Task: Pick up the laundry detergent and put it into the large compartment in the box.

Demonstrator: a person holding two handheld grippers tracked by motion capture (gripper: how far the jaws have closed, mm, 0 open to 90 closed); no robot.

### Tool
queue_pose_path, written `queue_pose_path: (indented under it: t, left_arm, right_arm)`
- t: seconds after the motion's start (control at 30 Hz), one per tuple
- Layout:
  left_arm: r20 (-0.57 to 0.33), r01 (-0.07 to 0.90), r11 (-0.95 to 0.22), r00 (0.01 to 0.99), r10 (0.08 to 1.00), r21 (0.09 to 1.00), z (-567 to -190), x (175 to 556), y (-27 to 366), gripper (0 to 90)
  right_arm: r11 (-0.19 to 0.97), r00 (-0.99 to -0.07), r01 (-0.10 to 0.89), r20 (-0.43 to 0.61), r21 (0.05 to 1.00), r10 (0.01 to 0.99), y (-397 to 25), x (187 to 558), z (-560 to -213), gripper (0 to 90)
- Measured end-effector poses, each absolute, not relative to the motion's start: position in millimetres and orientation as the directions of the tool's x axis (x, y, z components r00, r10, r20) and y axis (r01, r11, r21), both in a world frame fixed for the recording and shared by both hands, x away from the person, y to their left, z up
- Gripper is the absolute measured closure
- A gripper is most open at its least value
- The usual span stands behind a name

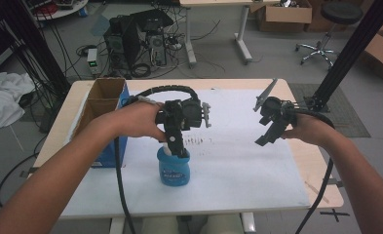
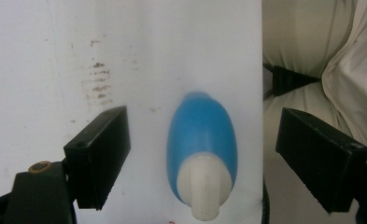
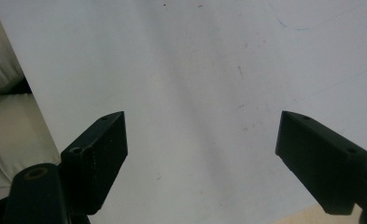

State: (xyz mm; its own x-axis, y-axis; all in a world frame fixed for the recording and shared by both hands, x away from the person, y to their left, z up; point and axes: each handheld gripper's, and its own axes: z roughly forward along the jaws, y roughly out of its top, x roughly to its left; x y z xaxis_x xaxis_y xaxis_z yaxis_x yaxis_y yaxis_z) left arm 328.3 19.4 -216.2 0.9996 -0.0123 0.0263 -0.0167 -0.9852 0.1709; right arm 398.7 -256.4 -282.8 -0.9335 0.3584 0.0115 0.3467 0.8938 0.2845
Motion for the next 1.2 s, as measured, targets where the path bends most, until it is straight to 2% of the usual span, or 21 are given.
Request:
queue_pose_path:
  t: [1.2]
  left_arm:
    - [0.014, -0.015, -0.994, 1.000, -0.013, 0.105, -261, 329, 39, 18.4]
  right_arm:
    - [0.894, -0.931, 0.356, 0.021, 0.271, 0.364, -250, 399, -287, 16.7]
